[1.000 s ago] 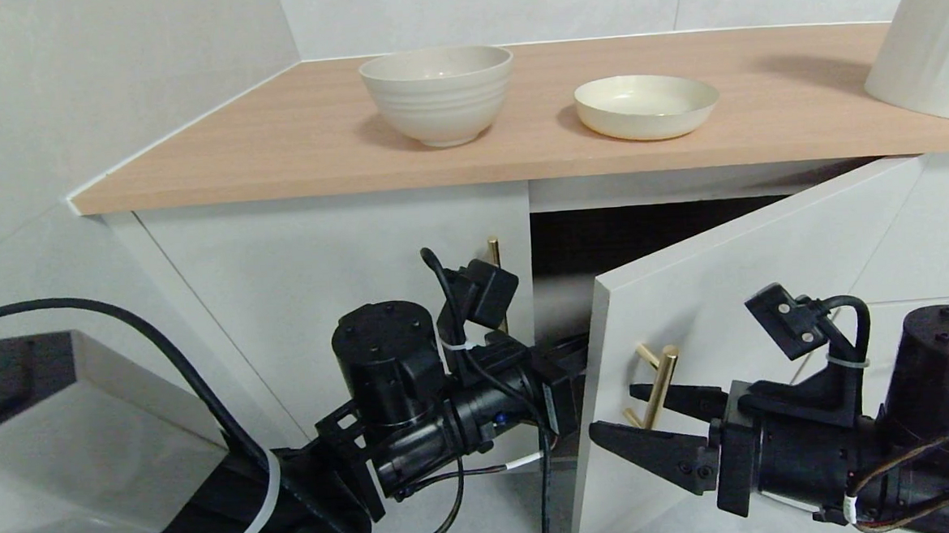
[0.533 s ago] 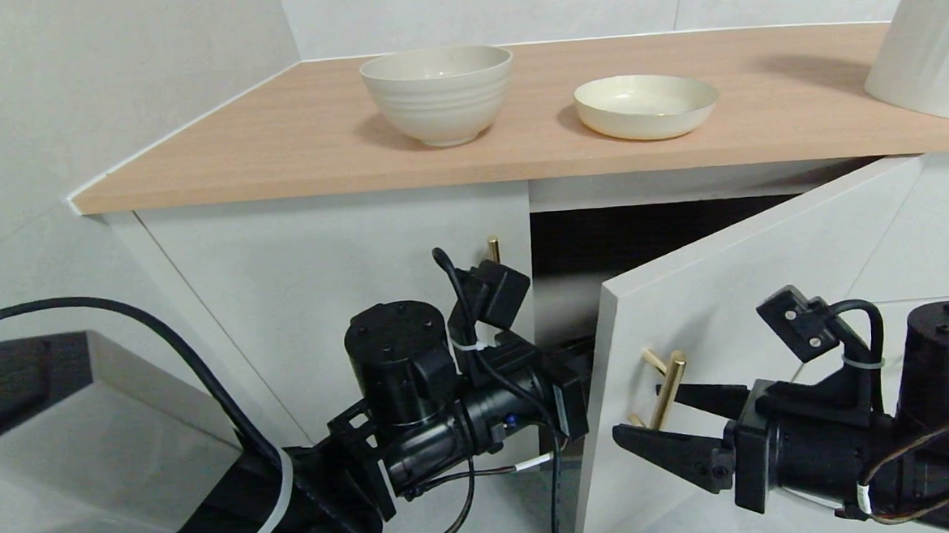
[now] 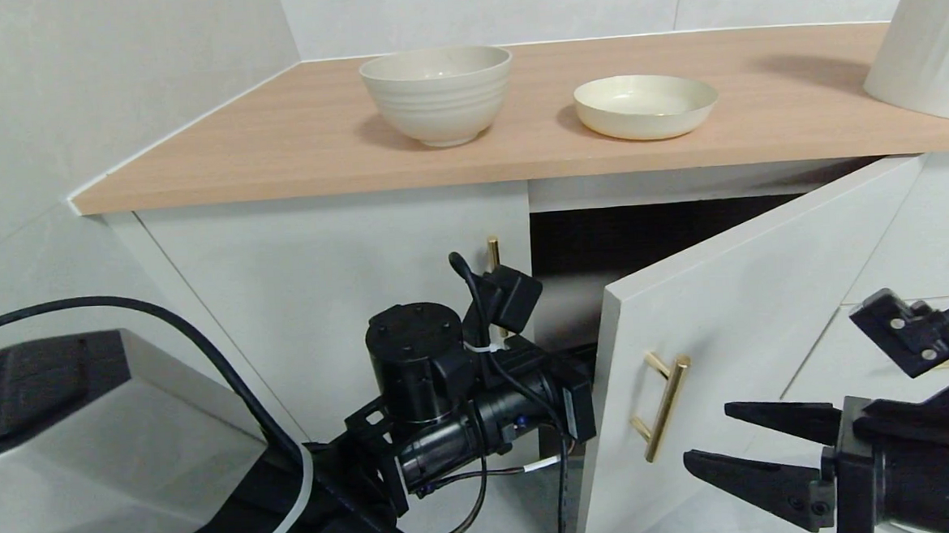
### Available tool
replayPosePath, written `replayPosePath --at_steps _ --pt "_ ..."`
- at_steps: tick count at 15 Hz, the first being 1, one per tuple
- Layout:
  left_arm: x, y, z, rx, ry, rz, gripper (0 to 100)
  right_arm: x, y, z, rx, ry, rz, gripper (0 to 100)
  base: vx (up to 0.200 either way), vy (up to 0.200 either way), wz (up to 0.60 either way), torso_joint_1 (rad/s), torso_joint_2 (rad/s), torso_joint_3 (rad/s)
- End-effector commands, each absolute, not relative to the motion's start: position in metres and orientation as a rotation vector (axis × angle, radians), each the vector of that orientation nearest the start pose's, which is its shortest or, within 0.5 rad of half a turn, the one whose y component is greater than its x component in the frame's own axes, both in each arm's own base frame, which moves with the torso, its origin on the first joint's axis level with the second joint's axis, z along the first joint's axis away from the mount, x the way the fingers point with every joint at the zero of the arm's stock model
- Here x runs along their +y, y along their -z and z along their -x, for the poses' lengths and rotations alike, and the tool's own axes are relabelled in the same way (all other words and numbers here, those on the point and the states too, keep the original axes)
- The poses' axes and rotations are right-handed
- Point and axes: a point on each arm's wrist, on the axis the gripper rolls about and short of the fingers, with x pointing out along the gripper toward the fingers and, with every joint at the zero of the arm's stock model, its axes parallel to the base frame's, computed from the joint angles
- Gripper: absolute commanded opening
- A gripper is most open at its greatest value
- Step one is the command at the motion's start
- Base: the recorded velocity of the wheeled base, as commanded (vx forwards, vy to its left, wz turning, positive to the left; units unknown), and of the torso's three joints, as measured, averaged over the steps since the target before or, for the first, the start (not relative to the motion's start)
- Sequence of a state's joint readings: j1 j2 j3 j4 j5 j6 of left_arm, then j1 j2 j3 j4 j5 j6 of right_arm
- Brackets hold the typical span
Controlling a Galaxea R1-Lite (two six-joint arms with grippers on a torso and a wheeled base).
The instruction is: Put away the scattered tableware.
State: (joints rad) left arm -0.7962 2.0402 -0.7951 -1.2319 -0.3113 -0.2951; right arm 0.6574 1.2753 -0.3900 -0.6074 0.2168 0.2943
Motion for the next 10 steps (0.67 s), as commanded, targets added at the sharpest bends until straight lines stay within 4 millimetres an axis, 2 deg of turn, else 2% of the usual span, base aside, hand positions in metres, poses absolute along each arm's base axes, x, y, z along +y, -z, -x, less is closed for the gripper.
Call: replayPosePath --at_steps 1,6,10 --pt "-0.266 -0.124 -0.250 0.179 1.097 0.261 0 0.107 -0.182 -0.130 0.346 -0.833 -0.225 100 -0.200 0.000 0.00 -0.002 0.00 0.002" --pt "-0.273 -0.116 -0.256 0.191 1.098 0.256 0 0.105 -0.181 -0.128 0.333 -0.838 -0.190 100 -0.200 0.000 0.00 0.001 0.00 0.002" --pt "-0.296 -0.099 -0.282 0.213 1.087 0.253 0 0.104 -0.178 -0.126 0.334 -0.841 -0.168 100 0.000 0.000 0.00 0.000 0.00 0.000"
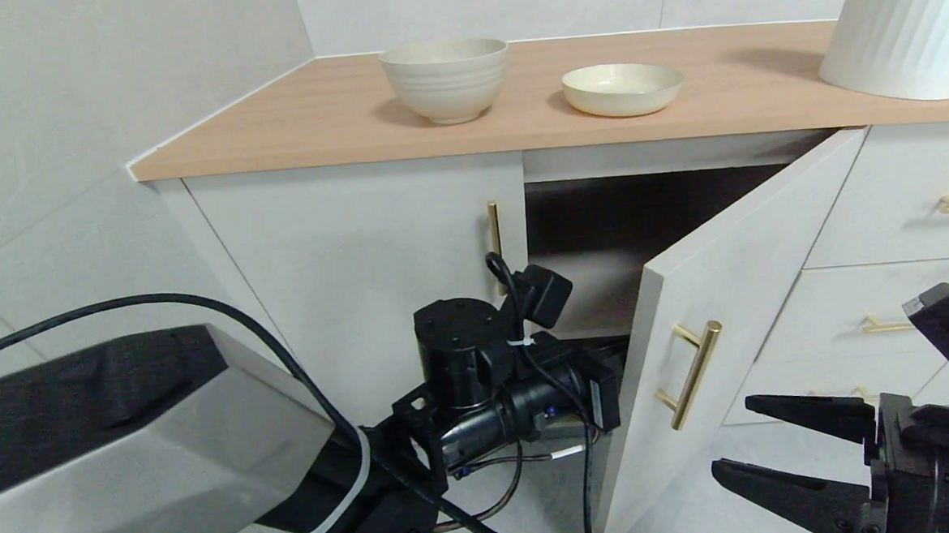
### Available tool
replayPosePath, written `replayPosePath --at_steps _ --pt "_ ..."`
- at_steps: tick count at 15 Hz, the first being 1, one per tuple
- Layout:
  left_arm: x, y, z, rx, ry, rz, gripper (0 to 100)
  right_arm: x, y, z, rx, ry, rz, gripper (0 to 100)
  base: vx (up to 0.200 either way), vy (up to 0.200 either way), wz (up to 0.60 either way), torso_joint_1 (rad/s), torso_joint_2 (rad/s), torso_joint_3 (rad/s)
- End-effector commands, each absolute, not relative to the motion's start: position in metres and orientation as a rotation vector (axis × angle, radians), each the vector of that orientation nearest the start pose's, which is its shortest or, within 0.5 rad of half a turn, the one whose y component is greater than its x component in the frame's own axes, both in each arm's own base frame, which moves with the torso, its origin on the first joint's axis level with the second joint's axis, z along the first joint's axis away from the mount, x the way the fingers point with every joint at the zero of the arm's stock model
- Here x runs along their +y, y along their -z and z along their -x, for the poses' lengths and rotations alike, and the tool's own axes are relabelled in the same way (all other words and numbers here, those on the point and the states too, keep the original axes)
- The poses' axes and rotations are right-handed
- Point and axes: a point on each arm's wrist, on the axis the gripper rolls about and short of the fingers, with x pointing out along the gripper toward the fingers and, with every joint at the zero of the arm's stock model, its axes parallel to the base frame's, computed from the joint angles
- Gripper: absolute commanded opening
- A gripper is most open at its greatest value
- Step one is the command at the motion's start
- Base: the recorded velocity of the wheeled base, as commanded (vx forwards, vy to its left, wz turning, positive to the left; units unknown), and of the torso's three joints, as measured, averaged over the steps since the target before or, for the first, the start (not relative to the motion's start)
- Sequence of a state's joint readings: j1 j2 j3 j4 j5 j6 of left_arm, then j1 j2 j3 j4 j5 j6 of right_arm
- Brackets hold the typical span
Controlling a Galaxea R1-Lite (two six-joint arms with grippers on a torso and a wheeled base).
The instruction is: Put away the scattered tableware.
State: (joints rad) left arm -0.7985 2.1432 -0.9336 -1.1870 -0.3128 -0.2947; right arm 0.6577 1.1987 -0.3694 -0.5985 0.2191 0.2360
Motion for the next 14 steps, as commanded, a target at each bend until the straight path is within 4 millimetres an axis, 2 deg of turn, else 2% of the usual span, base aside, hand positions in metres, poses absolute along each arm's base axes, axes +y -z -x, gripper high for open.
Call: replayPosePath --at_steps 1,5,8,11,14 --pt "-0.299 -0.098 -0.284 0.213 1.087 0.253 0 0.103 -0.179 -0.125 0.326 -0.844 -0.170 100 0.000 0.000 0.00 0.000 0.00 0.000" --pt "-0.299 -0.103 -0.285 0.198 1.089 0.255 0 0.101 -0.181 -0.123 0.313 -0.847 -0.173 100 0.000 0.000 0.00 0.000 0.00 0.000" --pt "-0.303 -0.109 -0.288 0.193 1.093 0.258 0 0.101 -0.182 -0.122 0.308 -0.850 -0.175 100 -0.200 0.000 0.00 0.004 0.00 0.002" --pt "-0.310 -0.115 -0.291 0.185 1.100 0.260 0 0.100 -0.183 -0.121 0.301 -0.854 -0.176 100 0.000 0.000 0.00 0.000 0.00 0.000" --pt "-0.317 -0.117 -0.286 0.184 1.119 0.259 0 0.101 -0.185 -0.120 0.296 -0.865 -0.177 100 0.000 0.000 0.00 0.000 0.00 0.000"
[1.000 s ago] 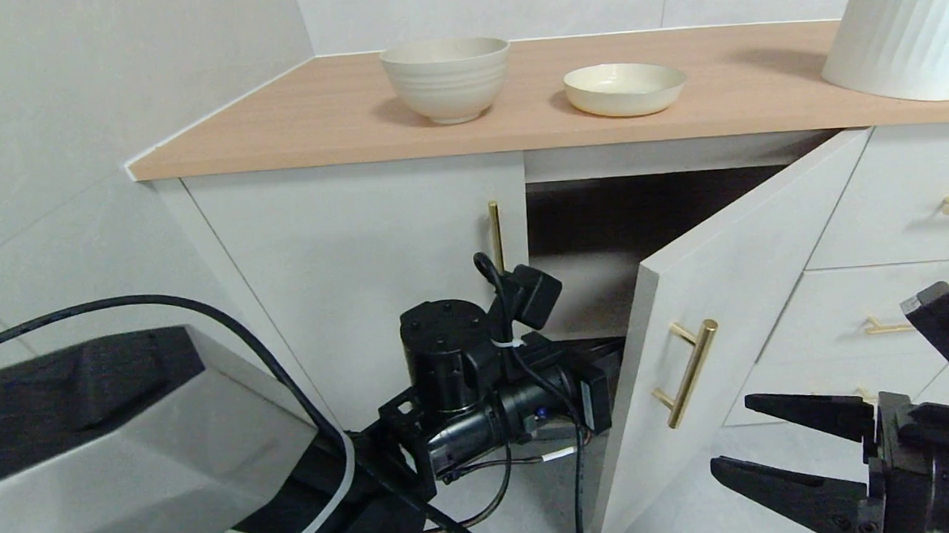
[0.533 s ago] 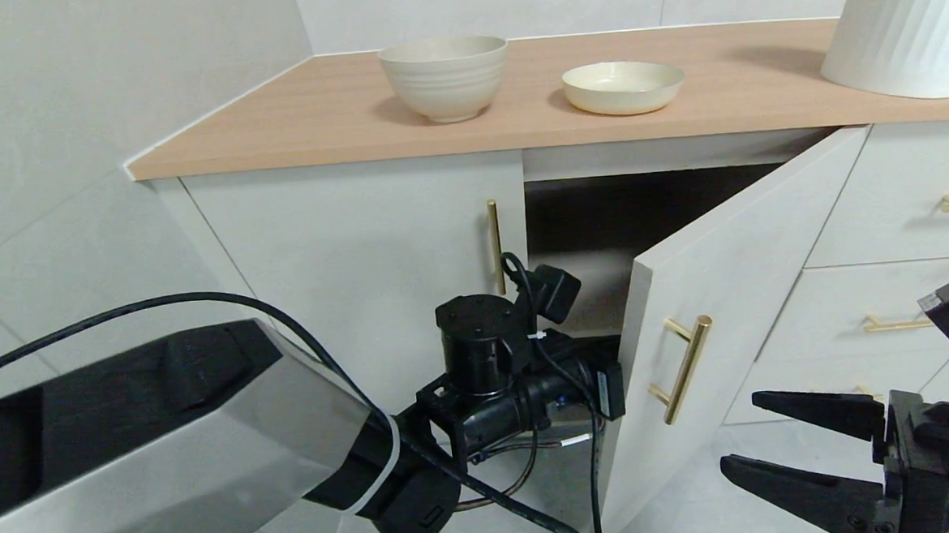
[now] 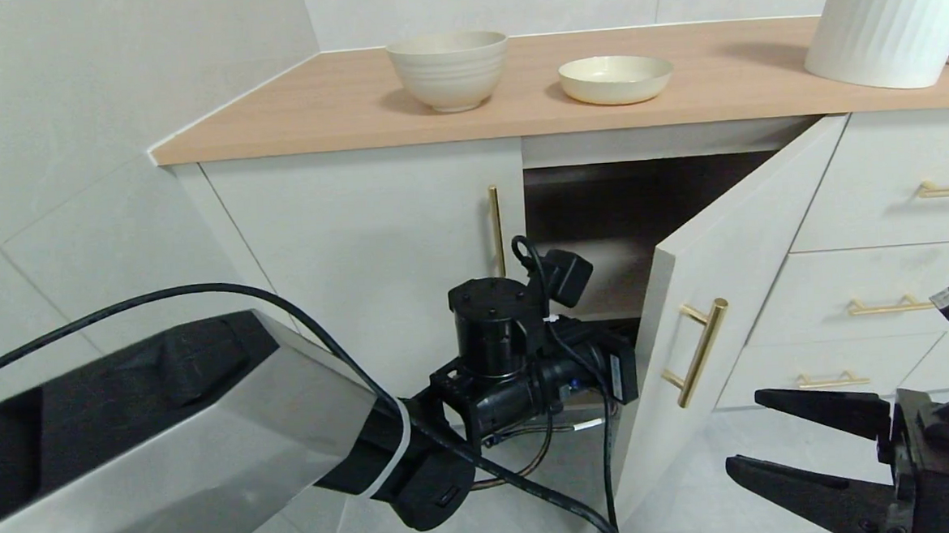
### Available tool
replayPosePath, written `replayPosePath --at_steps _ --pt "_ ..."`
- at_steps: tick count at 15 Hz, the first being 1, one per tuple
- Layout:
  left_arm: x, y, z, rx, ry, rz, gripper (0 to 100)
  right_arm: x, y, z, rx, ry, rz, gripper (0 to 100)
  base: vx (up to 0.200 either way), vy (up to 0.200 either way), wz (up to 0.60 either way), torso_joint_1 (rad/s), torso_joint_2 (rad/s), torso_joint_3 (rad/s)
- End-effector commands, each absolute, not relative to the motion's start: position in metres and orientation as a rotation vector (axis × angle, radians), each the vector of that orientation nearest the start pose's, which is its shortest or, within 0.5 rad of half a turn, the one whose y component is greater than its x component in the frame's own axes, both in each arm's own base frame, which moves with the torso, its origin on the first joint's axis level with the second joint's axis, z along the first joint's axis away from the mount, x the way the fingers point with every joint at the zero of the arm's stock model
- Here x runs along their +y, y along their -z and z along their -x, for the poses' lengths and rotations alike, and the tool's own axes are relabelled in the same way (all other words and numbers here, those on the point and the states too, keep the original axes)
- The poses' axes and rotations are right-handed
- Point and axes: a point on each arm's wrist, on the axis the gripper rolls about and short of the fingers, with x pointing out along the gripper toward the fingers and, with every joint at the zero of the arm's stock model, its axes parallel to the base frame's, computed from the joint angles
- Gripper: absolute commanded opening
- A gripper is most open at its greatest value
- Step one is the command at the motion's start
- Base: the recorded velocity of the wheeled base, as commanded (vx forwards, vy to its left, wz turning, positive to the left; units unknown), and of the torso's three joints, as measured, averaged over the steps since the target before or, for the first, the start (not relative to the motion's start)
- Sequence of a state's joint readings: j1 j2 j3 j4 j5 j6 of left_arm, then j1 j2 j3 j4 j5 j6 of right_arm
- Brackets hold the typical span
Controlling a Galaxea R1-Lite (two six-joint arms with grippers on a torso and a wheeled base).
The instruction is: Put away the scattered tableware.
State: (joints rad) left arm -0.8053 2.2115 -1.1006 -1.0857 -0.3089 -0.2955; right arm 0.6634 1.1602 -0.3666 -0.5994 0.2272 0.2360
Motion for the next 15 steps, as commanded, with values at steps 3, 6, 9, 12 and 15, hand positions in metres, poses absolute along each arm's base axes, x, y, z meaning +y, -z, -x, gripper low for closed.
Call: replayPosePath --at_steps 3,6,9,12,15 --pt "-0.325 -0.117 -0.276 0.186 1.144 0.258 0 0.105 -0.188 -0.111 0.283 -0.934 -0.176 100 0.000 0.000 0.00 0.000 0.00 0.000" --pt "-0.337 -0.117 -0.260 0.191 1.187 0.255 0 0.107 -0.192 -0.102 0.266 -1.006 -0.176 100 0.000 0.000 0.00 0.000 0.00 0.000" --pt "-0.364 -0.110 -0.223 0.225 1.288 0.241 0 0.104 -0.196 -0.097 0.236 -1.026 -0.181 100 0.000 0.000 0.00 0.000 0.00 0.000" --pt "-0.368 -0.108 -0.194 0.218 1.329 0.238 0 0.098 -0.200 -0.088 0.209 -1.126 -0.189 100 0.000 0.000 0.00 0.000 0.00 0.000" --pt "-0.354 -0.124 -0.202 0.173 1.297 0.258 0 0.099 -0.200 -0.089 0.217 -1.120 -0.189 100 0.000 0.000 0.00 0.000 0.00 0.000"
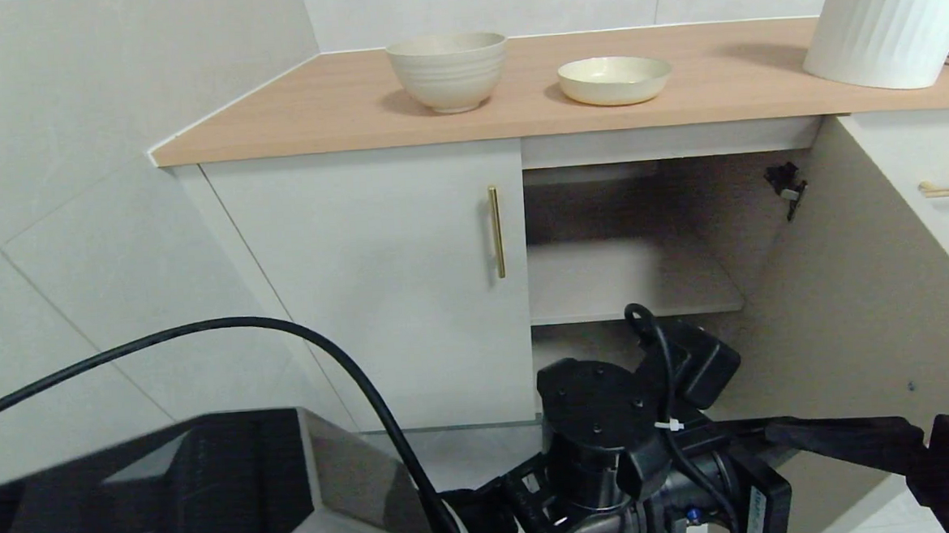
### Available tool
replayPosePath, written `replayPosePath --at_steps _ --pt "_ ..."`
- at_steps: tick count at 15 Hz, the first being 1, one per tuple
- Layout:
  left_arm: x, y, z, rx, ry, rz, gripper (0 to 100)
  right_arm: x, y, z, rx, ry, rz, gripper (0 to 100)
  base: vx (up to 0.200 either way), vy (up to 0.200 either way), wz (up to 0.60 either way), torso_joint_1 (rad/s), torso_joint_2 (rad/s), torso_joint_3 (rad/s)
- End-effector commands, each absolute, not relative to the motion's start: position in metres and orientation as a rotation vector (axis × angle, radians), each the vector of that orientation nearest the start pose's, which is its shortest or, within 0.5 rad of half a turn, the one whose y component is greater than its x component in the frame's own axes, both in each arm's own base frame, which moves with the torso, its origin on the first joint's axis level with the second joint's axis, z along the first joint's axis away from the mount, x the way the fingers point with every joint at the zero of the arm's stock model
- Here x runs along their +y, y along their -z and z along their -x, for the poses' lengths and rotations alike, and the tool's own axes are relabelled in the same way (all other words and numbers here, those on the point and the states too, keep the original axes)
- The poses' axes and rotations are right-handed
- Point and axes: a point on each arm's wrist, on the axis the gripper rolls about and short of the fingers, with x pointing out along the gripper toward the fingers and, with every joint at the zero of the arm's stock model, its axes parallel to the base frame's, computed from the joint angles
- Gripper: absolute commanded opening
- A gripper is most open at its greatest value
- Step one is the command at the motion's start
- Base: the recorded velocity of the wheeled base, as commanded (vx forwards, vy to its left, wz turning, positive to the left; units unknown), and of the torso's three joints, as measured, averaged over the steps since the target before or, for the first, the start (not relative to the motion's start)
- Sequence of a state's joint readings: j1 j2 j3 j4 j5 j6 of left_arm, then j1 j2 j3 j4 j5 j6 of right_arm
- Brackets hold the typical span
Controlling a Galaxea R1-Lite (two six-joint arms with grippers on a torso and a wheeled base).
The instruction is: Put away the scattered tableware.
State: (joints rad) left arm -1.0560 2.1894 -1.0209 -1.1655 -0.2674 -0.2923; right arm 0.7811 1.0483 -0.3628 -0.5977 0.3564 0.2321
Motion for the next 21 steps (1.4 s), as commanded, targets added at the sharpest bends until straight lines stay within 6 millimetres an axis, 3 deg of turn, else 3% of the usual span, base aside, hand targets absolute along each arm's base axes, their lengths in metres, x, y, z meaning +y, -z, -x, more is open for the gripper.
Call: replayPosePath --at_steps 1,3,6,8,11,14,18,20,21 --pt "-0.349 -0.128 -0.205 0.163 1.284 0.261 0 0.099 -0.200 -0.089 0.215 -1.116 -0.189 100 0.000 0.000 0.00 0.000 0.00 0.000" --pt "-0.318 -0.146 -0.227 0.116 1.201 0.278 0 0.101 -0.197 -0.102 0.239 -1.029 -0.186 100 0.000 0.000 0.00 0.000 0.00 0.000" --pt "-0.265 -0.153 -0.263 0.098 1.037 0.280 0 0.107 -0.198 -0.118 0.244 -0.921 -0.184 100 0.000 0.000 0.00 0.000 0.00 0.000" --pt "-0.223 -0.156 -0.274 0.100 0.930 0.277 0 0.116 -0.209 -0.131 0.231 -0.894 -0.186 100 0.000 0.000 0.00 0.000 0.00 0.000" --pt "-0.177 -0.171 -0.264 0.080 0.839 0.279 0 0.127 -0.213 -0.156 0.228 -0.753 -0.181 100 0.000 0.000 0.00 0.000 0.00 0.000" --pt "-0.118 -0.179 -0.250 0.158 0.672 0.274 0 0.132 -0.222 -0.196 0.262 -0.628 -0.173 100 0.000 0.000 0.00 0.000 0.00 0.000" --pt "-0.090 -0.208 -0.235 0.146 0.599 0.279 0 0.146 -0.244 -0.236 0.245 -0.554 -0.177 100 0.000 0.000 0.00 0.000 0.00 0.000" --pt "-0.078 -0.226 -0.230 0.125 0.562 0.281 0 0.145 -0.252 -0.236 0.241 -0.516 -0.175 100 0.000 0.000 0.00 0.000 0.00 0.000" --pt "-0.077 -0.231 -0.227 0.138 0.558 0.279 100 0.143 -0.253 -0.234 0.237 -0.509 -0.177 100 0.000 0.000 0.00 0.000 0.00 0.000"
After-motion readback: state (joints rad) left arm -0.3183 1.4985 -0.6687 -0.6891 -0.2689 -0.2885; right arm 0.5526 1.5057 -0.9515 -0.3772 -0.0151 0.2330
